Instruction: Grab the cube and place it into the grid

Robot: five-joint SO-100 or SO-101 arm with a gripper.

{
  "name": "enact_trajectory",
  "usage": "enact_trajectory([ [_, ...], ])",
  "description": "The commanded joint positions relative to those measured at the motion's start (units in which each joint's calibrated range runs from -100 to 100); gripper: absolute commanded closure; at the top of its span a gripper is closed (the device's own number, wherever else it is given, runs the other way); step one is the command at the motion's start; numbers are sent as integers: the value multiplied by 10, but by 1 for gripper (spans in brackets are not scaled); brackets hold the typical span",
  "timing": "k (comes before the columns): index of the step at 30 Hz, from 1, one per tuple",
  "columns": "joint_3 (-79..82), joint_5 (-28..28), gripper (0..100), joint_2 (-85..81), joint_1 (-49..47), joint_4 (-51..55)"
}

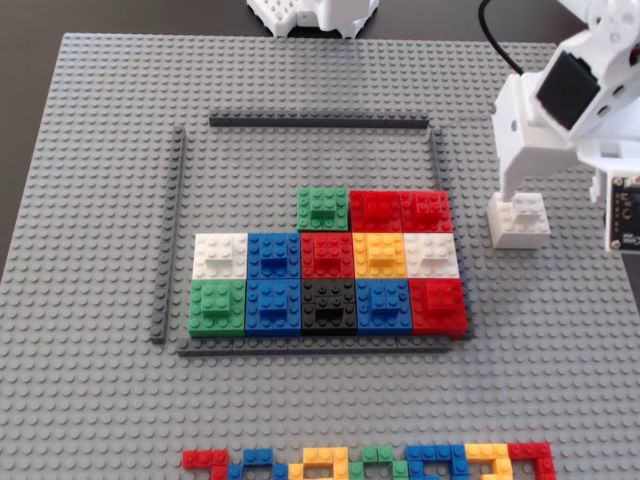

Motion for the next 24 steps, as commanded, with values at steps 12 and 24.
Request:
enact_trajectory([
  [12, -24, 0, 70, -5, 0, -13],
  [24, 10, 2, 70, -9, 5, -24],
])
